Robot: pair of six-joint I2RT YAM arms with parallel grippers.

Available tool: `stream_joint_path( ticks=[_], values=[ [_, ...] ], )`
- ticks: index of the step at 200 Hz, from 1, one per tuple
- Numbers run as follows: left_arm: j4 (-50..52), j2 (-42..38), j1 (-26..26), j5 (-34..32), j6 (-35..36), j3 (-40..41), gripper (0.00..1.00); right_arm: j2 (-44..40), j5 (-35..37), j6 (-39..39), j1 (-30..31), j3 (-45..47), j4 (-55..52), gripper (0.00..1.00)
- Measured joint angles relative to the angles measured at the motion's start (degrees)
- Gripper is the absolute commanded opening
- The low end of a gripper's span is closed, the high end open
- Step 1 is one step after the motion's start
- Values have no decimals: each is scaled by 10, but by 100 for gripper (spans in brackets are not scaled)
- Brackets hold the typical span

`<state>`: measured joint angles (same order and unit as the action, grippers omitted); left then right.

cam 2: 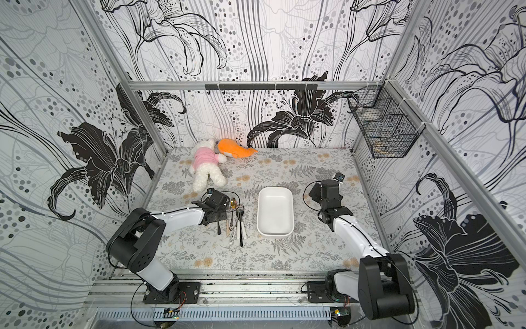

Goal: Put the spoon into the storage box
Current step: Pick up the spoon from the center of the board, then place the spoon in the storage box.

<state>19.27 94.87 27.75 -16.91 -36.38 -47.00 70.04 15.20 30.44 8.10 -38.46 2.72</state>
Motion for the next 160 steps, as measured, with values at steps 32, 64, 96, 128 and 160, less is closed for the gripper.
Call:
stream_joint_path(
  ticks=[32, 64, 96, 128, 160],
  values=[
    [7, -11, 0, -5, -4, 0, 0, 2, 0, 0, 0, 0, 0, 85],
    [9, -50, 0, -14, -9, 0, 0, 5, 0, 2, 0, 0, 0, 86],
    [10, -76, 4, -18, -11, 0, 0, 5, 0, 2, 0, 0, 0, 86],
    [14, -76, 8, -22, -11, -1, 0, 5, 0, 2, 0, 0, 0, 85],
    [27, -78, 25, -25, -12, -12, 0, 6, 0, 2, 0, 0, 0, 85]
  ],
)
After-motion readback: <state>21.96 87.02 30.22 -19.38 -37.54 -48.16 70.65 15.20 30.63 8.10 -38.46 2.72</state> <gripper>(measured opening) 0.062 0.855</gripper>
